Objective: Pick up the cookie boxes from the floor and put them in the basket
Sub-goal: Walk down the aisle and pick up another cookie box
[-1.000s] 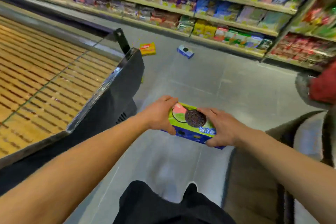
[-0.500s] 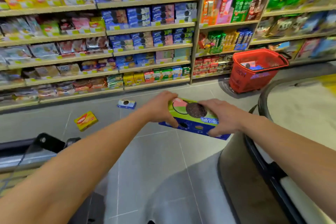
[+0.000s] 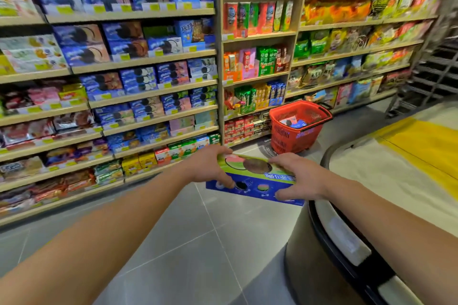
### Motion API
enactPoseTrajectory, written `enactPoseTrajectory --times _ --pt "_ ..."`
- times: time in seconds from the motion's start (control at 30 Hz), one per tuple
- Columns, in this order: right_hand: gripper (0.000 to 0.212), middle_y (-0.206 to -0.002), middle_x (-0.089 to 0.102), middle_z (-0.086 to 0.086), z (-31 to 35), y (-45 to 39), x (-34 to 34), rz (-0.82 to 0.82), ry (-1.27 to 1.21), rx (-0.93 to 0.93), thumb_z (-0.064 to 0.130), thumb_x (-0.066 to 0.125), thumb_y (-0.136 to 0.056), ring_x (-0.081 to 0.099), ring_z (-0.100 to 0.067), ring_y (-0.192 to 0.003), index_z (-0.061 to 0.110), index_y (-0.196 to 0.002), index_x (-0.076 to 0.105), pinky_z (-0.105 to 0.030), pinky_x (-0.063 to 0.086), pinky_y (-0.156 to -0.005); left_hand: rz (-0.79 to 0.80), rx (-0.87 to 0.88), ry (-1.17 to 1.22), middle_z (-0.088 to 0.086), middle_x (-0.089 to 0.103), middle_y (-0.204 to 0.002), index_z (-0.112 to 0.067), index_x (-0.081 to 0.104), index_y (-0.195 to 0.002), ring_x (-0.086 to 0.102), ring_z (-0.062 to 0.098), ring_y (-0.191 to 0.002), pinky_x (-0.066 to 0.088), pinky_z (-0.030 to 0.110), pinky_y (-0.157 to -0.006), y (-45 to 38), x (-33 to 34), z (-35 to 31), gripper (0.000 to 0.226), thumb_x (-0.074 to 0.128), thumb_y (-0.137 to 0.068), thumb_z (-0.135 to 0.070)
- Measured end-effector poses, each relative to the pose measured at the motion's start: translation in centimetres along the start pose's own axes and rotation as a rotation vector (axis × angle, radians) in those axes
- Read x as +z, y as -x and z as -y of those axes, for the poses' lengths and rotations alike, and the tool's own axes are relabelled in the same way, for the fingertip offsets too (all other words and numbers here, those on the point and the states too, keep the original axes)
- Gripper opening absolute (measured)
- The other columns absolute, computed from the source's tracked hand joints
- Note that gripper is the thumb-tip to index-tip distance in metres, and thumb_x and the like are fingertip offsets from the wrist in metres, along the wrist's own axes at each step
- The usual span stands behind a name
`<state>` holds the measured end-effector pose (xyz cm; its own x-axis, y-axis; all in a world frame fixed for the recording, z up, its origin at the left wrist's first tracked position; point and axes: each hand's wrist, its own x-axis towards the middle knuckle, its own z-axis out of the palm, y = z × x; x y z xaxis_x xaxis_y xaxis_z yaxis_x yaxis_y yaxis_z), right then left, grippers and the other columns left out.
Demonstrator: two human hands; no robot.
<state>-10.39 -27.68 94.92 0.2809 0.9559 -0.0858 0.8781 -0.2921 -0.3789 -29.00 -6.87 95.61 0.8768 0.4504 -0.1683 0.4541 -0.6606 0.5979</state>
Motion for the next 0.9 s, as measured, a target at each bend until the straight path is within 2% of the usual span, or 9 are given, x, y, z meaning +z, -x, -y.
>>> enactPoseTrajectory --times 0.13,0.3,0.4,0.47,0.63,0.7,0.77,0.83,0.9 --pt "0.074 -0.130 0.048 0.009 -2.8 -3.9 -1.7 -0.153 -0.059 0.005 0.055 0.074 -0.069 0.049 -0.006 -0.111 0.029 -0.134 0.049 -0.024 0.044 -0.092 -0.015 -0.064 0.129 -0.007 0.052 -0.130 -0.032 0.051 -0.132 0.052 0.019 -0.116 0.047 0.042 -0.099 -4.6 -1.9 0.0 0.089 0.088 -0.051 -0.040" --pt "0.066 -0.122 0.054 0.011 -6.2 -8.8 -2.8 -0.407 -0.403 0.065 0.042 0.082 -0.067 0.057 -0.005 -0.107 0.035 -0.126 0.054 -0.026 0.053 -0.086 0.008 -0.167 0.369 -0.011 0.052 -0.123 -0.033 0.059 -0.123 0.052 0.020 -0.119 0.045 0.045 -0.102 -11.0 -3.2 0.8 0.078 0.088 -0.051 -0.035" --pt "0.075 -0.116 0.058 0.012 -8.5 -11.7 -3.7 -0.354 -0.566 0.071 0.034 0.085 -0.065 0.062 0.004 -0.095 0.041 -0.130 0.047 -0.009 0.049 -0.072 0.052 -0.236 0.515 -0.004 0.056 -0.124 -0.031 0.063 -0.117 0.056 0.022 -0.116 0.046 0.045 -0.102 -15.0 -3.6 2.1 0.069 0.088 -0.052 -0.031" --pt "0.085 -0.115 0.059 0.012 -9.7 -13.2 -4.0 -0.252 -0.567 0.052 0.024 0.087 -0.062 0.063 0.007 -0.087 0.040 -0.132 0.041 -0.006 0.046 -0.068 0.099 -0.270 0.596 0.002 0.061 -0.122 -0.026 0.064 -0.114 0.061 0.023 -0.111 0.050 0.043 -0.098 -17.3 -4.1 3.2 0.061 0.088 -0.058 -0.025" --pt "0.064 -0.095 0.066 0.016 -13.9 -19.7 -4.1 -0.270 -0.505 0.130 0.025 0.089 -0.060 0.061 0.006 -0.081 0.034 -0.111 0.051 -0.009 0.045 -0.065 0.160 -0.325 0.794 0.007 0.070 -0.113 -0.020 0.068 -0.111 0.068 0.021 -0.100 0.055 0.036 -0.089 -25.5 -4.5 6.1 0.037 0.080 -0.075 -0.024" --pt "0.056 -0.091 0.068 0.019 -15.9 -22.3 -3.8 -0.305 -0.565 0.199 0.028 0.090 -0.060 0.062 0.005 -0.081 0.034 -0.104 0.054 -0.011 0.045 -0.065 0.078 -0.309 0.804 0.004 0.068 -0.115 -0.025 0.062 -0.119 0.066 0.020 -0.102 0.054 0.040 -0.092 -28.8 -4.5 6.9 0.044 0.076 -0.078 -0.035" --pt "0.052 -0.090 0.069 0.017 -17.8 -25.5 -3.7 -0.334 -0.636 0.265 0.023 0.089 -0.062 0.064 0.002 -0.081 0.033 -0.101 0.057 -0.015 0.047 -0.067 -0.018 -0.216 0.754 -0.002 0.059 -0.124 -0.038 0.050 -0.130 0.063 0.019 -0.107 0.054 0.044 -0.092 -32.3 -4.8 7.5 0.057 0.075 -0.079 -0.040" --pt "0.049 -0.092 0.071 0.009 -19.8 -29.5 -3.7 -0.358 -0.695 0.319 0.016 0.088 -0.064 0.066 -0.009 -0.086 0.028 -0.102 0.059 -0.028 0.052 -0.074 -0.061 -0.061 0.629 -0.006 0.047 -0.134 -0.052 0.031 -0.138 0.060 0.017 -0.112 0.055 0.041 -0.091 -36.2 -5.3 8.4 0.075 0.075 -0.077 -0.044" --pt "0.046 -0.098 0.072 0.000 -20.8 -32.4 -4.2 -0.351 -0.770 0.350 0.010 0.085 -0.069 0.066 -0.018 -0.091 0.022 -0.106 0.060 -0.041 0.052 -0.081 -0.097 0.040 0.418 -0.008 0.038 -0.142 -0.059 0.024 -0.136 0.053 0.016 -0.119 0.052 0.037 -0.094 -39.0 -5.7 8.9 0.085 0.073 -0.067 -0.054"
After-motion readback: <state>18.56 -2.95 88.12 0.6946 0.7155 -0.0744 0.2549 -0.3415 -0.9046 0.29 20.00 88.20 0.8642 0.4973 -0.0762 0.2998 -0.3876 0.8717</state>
